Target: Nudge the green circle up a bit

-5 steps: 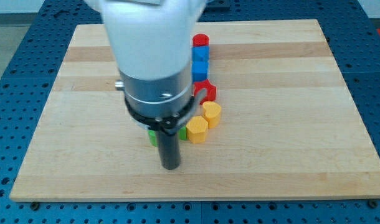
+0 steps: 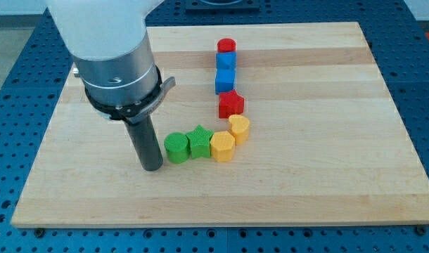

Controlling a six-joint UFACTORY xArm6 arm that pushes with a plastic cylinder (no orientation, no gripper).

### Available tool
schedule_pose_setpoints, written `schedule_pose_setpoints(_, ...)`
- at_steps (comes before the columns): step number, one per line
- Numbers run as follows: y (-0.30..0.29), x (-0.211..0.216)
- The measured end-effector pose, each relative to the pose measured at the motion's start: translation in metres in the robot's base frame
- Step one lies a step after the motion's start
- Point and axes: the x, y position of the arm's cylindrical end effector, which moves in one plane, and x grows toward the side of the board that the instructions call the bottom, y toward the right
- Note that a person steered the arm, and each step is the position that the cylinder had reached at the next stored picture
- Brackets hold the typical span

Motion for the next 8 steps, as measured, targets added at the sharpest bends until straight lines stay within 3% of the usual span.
schedule_pose_setpoints(1,-0.004,-0.012)
schedule_pose_setpoints(2,-0.008,0.010)
schedule_pose_setpoints(3,-0.006,0.072)
schedule_pose_setpoints(4,0.038,0.047)
schedule_pose_setpoints(8,0.025,0.022)
